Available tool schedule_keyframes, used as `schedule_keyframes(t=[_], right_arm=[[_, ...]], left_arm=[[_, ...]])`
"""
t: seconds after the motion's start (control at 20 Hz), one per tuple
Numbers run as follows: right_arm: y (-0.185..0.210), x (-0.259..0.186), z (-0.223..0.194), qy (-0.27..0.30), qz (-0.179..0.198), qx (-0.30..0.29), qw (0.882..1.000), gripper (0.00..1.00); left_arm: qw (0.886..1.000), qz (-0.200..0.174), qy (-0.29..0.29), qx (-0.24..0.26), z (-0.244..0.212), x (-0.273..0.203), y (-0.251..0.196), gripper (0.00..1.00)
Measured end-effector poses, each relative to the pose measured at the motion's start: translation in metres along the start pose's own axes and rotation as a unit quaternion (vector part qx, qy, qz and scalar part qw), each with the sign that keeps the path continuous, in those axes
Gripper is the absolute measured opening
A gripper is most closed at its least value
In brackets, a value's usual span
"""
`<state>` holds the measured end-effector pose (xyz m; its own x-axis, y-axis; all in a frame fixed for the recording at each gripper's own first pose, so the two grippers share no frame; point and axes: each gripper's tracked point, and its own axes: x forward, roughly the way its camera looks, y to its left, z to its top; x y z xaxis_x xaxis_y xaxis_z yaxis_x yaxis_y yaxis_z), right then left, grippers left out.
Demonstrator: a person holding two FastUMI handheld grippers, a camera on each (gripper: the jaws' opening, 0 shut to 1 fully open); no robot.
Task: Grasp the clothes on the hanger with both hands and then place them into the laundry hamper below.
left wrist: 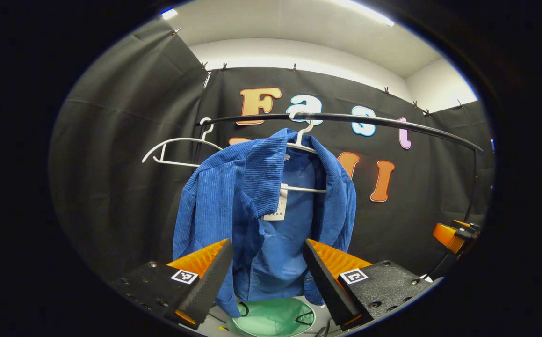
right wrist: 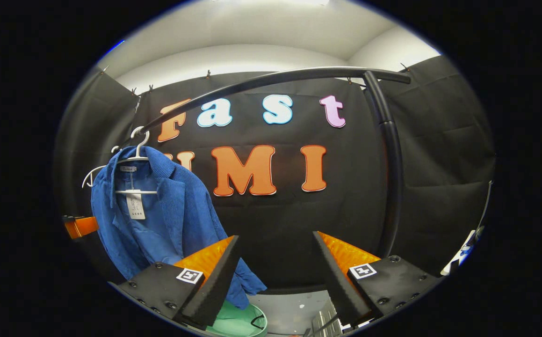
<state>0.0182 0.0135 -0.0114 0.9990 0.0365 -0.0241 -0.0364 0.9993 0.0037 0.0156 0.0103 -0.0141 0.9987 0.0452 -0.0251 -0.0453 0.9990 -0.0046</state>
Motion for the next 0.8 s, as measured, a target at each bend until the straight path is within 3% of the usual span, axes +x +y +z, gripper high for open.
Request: schedule_keyframes(t=[0.25, 0.3, 0.45, 0.5, 0.55, 0.6, 0.8], right_arm=[[0.022, 0.009, -0.005, 0.008, 0.016, 0.003, 1.000, 0.89], [0.031, 0.013, -0.007, 0.010, 0.022, 0.005, 1.000, 0.98], [0.057, 0.019, -0.009, 0.013, 0.033, 0.008, 0.999, 0.98], [0.067, 0.021, -0.009, 0.016, 0.039, 0.007, 0.999, 0.94], [0.078, 0.023, -0.010, 0.017, 0.046, 0.006, 0.999, 0.98], [0.090, 0.025, -0.009, 0.015, 0.056, 0.004, 0.998, 0.90], [0.128, 0.036, -0.010, 0.017, 0.082, 0.005, 0.996, 0.90]], left_arm=[[1.000, 0.010, 0.007, 0.000, -0.002, 0.009, 0.009, 0.92], [1.000, 0.011, 0.007, 0.002, -0.001, 0.013, 0.011, 0.92], [1.000, 0.011, 0.004, 0.009, 0.001, 0.022, 0.018, 0.92], [1.000, 0.010, 0.004, 0.009, 0.002, 0.028, 0.021, 0.95], [1.000, 0.012, 0.005, 0.006, 0.001, 0.035, 0.025, 0.92], [1.000, 0.013, 0.006, 0.002, 0.001, 0.040, 0.027, 0.92], [1.000, 0.007, 0.010, -0.006, 0.000, 0.060, 0.032, 0.95]])
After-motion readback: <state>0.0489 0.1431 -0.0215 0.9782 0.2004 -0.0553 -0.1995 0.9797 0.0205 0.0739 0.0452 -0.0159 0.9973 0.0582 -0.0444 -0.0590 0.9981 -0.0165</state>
